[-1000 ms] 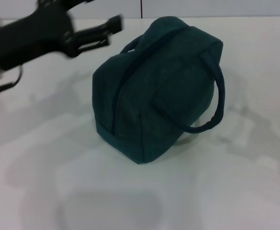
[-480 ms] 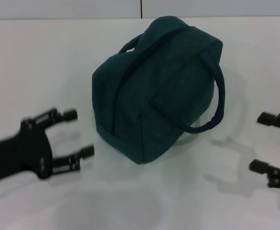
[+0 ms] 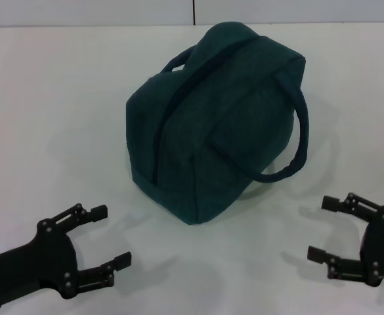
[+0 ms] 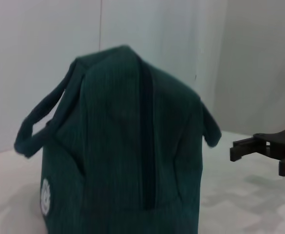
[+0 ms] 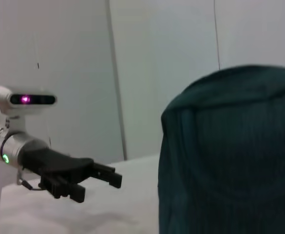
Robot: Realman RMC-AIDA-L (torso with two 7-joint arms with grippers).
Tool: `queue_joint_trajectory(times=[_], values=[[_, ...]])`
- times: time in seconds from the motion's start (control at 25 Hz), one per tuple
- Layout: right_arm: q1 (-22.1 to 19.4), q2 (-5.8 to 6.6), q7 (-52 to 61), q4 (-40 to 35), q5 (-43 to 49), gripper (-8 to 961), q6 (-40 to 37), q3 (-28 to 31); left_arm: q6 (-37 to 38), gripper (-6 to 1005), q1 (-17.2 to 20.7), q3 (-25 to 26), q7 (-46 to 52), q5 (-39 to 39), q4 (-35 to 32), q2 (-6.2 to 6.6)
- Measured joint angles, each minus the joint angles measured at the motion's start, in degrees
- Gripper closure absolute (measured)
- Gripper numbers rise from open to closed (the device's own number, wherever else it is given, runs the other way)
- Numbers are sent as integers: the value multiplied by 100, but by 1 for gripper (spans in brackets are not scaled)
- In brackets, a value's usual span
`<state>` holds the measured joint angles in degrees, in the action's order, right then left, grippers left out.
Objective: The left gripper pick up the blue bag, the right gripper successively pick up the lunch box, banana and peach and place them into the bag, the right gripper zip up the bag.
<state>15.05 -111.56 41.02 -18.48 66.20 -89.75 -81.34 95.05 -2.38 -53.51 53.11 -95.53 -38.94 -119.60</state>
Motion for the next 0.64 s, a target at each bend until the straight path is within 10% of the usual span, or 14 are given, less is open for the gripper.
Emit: queue_joint_trajectory(times=[0.64], values=[[-17, -118, -6, 3, 43, 79, 152, 5, -29, 106, 11, 15, -138, 20, 65, 25]])
